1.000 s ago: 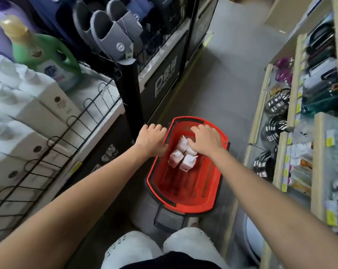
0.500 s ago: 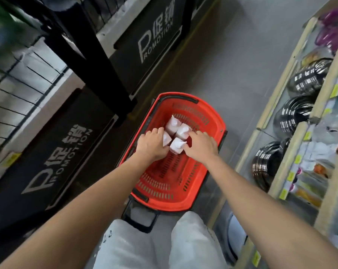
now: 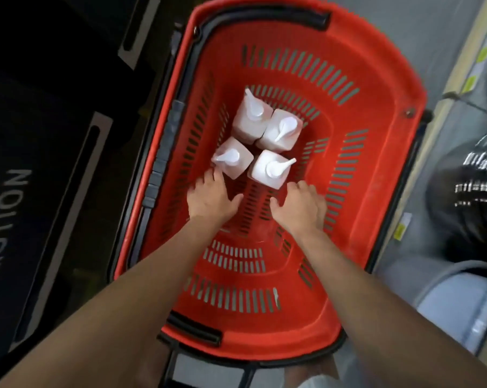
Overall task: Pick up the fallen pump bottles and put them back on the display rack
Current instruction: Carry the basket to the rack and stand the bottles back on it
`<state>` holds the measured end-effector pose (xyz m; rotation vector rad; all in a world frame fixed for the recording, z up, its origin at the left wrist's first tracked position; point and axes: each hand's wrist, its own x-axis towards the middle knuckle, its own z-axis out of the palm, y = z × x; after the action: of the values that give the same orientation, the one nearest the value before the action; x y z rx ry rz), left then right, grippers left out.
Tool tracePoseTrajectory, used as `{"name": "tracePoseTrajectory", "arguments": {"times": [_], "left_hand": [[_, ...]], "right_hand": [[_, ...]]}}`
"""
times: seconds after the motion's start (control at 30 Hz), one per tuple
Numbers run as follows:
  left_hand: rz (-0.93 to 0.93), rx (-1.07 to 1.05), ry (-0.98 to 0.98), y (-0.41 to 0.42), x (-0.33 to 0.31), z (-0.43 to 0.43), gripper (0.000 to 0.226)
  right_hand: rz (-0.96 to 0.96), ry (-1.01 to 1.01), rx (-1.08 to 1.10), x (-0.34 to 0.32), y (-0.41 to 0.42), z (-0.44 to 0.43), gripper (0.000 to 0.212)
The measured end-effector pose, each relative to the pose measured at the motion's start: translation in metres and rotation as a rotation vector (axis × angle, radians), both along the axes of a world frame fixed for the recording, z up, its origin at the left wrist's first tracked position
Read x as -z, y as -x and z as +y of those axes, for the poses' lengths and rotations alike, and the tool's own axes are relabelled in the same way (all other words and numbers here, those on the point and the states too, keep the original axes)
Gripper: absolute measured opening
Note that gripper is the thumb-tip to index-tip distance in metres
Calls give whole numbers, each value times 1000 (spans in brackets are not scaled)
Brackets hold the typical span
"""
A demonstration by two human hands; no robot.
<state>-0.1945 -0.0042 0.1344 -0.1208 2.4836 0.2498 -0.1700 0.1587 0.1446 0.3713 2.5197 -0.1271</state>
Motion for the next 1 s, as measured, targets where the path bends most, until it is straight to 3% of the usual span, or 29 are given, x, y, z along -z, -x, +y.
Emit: {"name": "tracePoseTrajectory", "arguments": {"times": [0.1, 0.2, 0.33, 0.53, 0.63, 0.73, 0.8, 0.9, 1.0], "left_hand": [[-21, -201, -108, 2, 59, -1, 96], [-8, -313, -199, 5, 98, 2, 110], [71, -398, -306, 14, 124, 7, 101], [245, -443, -499, 22, 134, 2, 78], [295, -404, -653, 23, 116, 5, 53], [277, -369, -764, 16, 85, 6, 63], [208, -390, -794, 8, 70, -1, 50], [151, -460, -739, 4, 32, -11, 81], [135, -439, -747, 5, -17, -14, 81]], "right_hand": [[-20, 3, 136, 50, -2, 12, 66], [31, 190, 178, 91, 5, 25, 92], [78, 470, 154, 122, 18, 30, 112], [241, 588, 223, 139, 23, 29, 88], [230, 572, 284, 135, 27, 24, 73], [194, 603, 281, 124, 27, 28, 71], [206, 622, 301, 102, 24, 31, 74], [166, 635, 295, 57, 22, 34, 81], [116, 657, 255, 14, 22, 37, 84]]}}
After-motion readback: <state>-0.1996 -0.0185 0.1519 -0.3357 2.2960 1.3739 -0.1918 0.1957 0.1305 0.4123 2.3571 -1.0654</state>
